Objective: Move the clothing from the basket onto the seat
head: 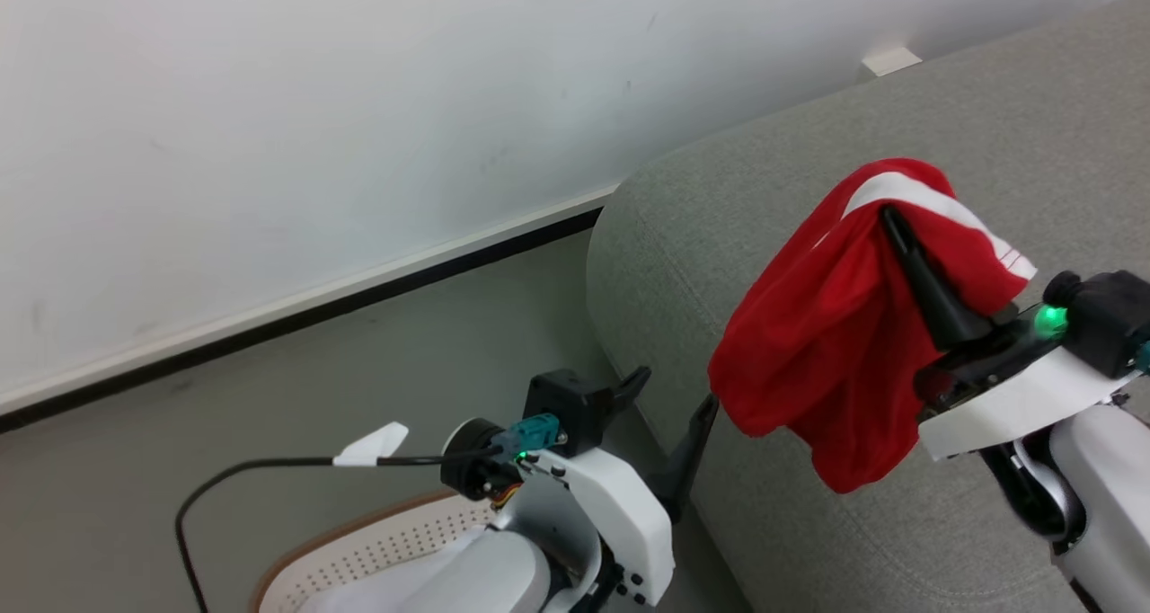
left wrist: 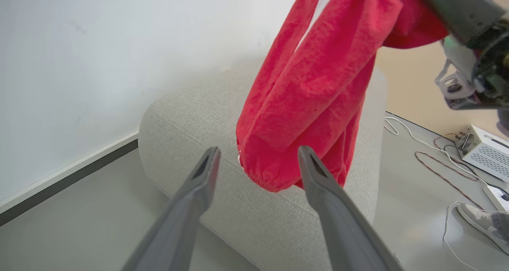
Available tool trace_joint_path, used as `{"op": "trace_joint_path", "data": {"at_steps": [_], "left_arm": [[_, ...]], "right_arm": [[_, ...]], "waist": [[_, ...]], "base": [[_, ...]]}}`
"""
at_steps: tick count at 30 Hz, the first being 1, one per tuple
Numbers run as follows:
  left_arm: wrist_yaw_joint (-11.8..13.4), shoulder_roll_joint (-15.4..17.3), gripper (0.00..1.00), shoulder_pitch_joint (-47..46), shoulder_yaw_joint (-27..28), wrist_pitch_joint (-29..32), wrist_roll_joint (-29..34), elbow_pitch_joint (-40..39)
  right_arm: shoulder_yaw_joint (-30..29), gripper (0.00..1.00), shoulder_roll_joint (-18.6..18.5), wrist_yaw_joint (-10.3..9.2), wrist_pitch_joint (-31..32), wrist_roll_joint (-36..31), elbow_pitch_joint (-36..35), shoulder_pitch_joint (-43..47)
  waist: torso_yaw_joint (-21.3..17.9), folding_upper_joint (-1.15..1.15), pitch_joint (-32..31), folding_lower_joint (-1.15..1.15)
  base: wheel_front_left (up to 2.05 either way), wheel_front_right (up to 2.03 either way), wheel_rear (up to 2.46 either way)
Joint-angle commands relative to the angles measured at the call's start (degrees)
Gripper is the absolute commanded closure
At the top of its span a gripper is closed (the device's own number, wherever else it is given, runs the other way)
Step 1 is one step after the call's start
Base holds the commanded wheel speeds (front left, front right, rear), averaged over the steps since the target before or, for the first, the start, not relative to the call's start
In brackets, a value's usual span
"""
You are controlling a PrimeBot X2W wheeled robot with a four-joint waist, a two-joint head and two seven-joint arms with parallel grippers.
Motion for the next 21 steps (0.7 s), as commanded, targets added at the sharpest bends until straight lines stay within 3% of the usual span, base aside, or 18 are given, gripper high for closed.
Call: {"op": "trace_joint_path", "data": {"at_steps": [1,11,21], "left_arm": [[-0.25,0.16,0.00,-1.08,0.01,0.14,0.89,-0.20],[-2.48,-0.47,0.00,-9.42,-2.38,2.40,3.91,-0.19],[-4.17,-1.82,0.00,-14.63,-3.66,0.25,5.12,2.11]], "right_arm": [[-0.95,1.00,-0.16,-0.14,-0.01,-0.61,0.29,-0.26],[-12.41,1.00,-2.89,-0.14,-0.01,-5.20,10.64,-14.54],[-23.42,1.00,-8.26,-0.14,0.47,-13.60,36.48,-29.57]], "waist": [[0.99,-0.01,1.86,0.00],[7.82,-0.01,15.89,0.00],[16.15,-0.01,25.08,0.00]], "base": [[0.00,0.00,0.00],[0.00,0.00,0.00],[0.00,0.00,0.00]]}}
